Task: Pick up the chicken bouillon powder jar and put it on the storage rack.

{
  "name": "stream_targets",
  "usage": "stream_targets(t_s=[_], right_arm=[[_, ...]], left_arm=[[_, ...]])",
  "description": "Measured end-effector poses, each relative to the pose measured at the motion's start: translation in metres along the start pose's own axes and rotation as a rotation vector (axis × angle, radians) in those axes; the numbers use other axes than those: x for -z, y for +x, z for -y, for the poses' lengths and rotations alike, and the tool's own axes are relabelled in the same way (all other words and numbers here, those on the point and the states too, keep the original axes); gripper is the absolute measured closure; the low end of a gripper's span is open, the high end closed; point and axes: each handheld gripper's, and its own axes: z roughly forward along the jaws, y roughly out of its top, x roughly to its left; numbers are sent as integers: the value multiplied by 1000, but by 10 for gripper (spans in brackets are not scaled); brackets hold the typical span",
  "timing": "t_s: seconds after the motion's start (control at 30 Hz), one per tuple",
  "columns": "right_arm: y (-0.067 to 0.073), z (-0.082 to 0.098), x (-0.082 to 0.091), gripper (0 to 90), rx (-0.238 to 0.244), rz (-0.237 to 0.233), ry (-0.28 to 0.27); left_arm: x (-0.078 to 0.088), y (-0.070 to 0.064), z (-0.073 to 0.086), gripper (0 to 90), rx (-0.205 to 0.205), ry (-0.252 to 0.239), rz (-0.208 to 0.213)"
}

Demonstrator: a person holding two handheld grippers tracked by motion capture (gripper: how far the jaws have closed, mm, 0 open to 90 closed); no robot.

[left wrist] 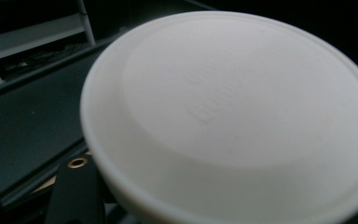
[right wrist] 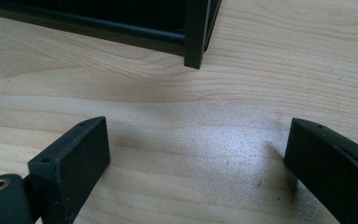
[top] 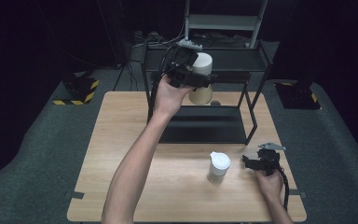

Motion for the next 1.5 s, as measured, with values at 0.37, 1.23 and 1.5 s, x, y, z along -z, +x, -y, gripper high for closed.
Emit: stream_targets(t_s=[0.37,1.23,1.5], right_arm=[[0,0,0,59,1,0,2],[-1,0,0,70,8,-6,-2],[-1,0,0,70,9,-5,-1]], left_arm=[[-1,1,-32,352,40,-18,-116],[-52,15,-60,353,133,18,-370],[-59,22,-58,352,153,32,-387]])
